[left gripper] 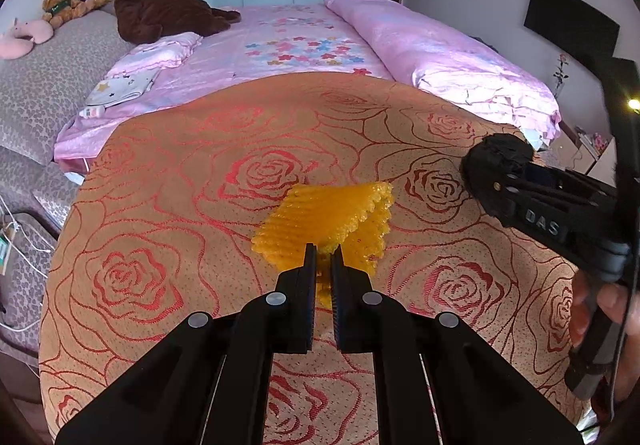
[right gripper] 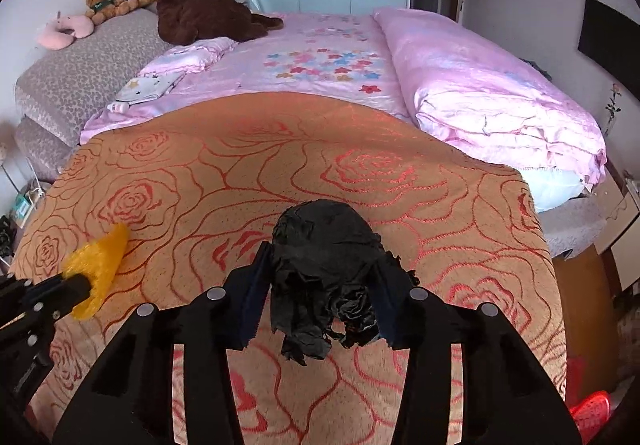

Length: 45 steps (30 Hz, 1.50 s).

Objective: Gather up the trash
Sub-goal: 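Carry the yellow sponge and black bag over the red wastebasket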

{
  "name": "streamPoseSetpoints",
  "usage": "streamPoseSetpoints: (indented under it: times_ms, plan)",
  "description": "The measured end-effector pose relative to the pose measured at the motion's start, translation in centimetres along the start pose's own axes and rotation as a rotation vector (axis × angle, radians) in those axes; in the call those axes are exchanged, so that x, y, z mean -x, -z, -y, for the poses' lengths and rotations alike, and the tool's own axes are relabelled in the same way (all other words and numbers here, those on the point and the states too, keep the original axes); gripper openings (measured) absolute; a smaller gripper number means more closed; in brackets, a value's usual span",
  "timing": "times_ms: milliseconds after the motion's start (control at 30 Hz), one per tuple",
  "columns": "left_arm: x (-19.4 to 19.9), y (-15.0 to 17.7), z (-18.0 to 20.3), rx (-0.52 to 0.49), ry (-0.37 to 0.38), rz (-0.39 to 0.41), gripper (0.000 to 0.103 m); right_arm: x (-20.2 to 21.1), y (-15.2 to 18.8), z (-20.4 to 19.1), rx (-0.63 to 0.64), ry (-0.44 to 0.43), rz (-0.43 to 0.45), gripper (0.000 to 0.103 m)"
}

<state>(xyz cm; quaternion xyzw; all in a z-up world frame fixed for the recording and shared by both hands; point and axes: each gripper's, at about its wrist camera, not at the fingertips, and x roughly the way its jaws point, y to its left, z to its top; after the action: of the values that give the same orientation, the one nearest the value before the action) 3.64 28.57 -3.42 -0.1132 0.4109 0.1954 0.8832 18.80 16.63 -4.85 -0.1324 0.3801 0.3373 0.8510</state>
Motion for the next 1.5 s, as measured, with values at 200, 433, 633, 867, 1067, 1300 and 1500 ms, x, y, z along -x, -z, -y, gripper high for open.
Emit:
streamPoseSetpoints:
  times_ms: [200,433,633,867,1067,1300,1500]
  plan:
    - [0.6,0.0,0.6,-0.001,0.008,0.012,0.006,2.4,1.3,0.5,-0.017,-0.014,0.015,0.044]
    - [1.3,0.4,1.7,-0.017,0.02,0.018,0.006,5.4,3.0,1.7,-0.042,-0.008,0.047,0.044]
    - [2.2,0.7,3.0,-0.033,0.029,0.033,0.006,7.8,4.4,2.9,-0.071,0.005,0.077,0.044]
    - [3.1,1.0,4.7,-0.055,0.045,0.049,0.006,10.4,6.0,4.0,-0.109,0.031,0.109,0.044]
    - [3.9,1.4,6.1,-0.076,0.07,0.058,0.006,12.4,6.9,5.4,-0.134,0.059,0.124,0.044]
    - [4.6,1.6,7.8,-0.103,0.088,0.066,0.006,14.2,8.0,6.8,-0.165,0.083,0.137,0.044]
    - [5.0,1.6,9.1,-0.122,0.105,0.073,0.006,15.5,8.8,8.0,-0.191,0.094,0.152,0.044]
